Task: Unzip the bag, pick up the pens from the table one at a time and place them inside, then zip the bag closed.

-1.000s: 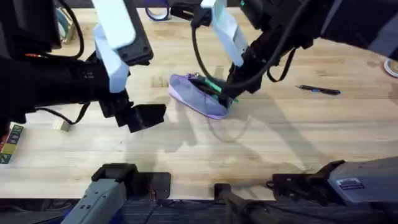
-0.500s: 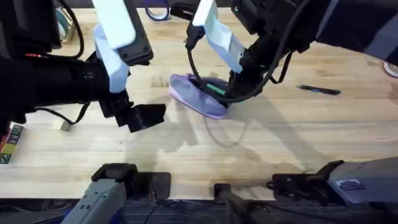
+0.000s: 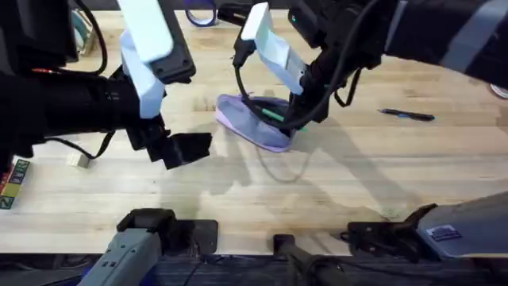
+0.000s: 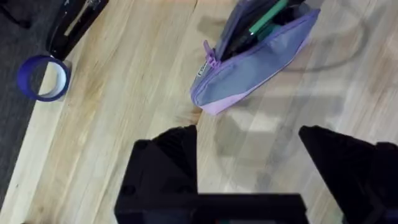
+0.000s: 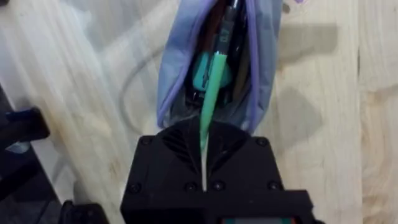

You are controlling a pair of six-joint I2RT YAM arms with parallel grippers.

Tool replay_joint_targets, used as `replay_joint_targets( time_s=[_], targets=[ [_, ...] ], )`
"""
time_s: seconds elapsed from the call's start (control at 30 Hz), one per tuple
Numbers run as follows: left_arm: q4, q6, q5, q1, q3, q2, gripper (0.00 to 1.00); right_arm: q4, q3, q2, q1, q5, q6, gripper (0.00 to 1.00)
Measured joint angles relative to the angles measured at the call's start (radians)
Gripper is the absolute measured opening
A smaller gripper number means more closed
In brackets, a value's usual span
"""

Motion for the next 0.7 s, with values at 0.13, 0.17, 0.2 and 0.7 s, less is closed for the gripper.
replay_joint_targets(
  time_s=[0.13, 0.17, 0.2, 0.7],
  targets=[
    [0.0, 0.0, 0.0, 0.0, 0.0, 0.0, 0.993, 0.037, 0.0, 0.026, 0.01, 0.0, 0.0, 0.033],
    [0.0, 0.0, 0.0, 0.0, 0.0, 0.0, 0.993, 0.044, 0.0, 0.031, 0.015, 0.0, 0.0, 0.033],
    [0.0, 0.0, 0.0, 0.0, 0.0, 0.0, 0.992, 0.053, 0.0, 0.036, 0.021, 0.0, 0.0, 0.033],
    [0.0, 0.0, 0.0, 0.0, 0.0, 0.0, 0.993, 0.125, 0.0, 0.09, 0.088, -0.023, 0.0, 0.033]
  ],
)
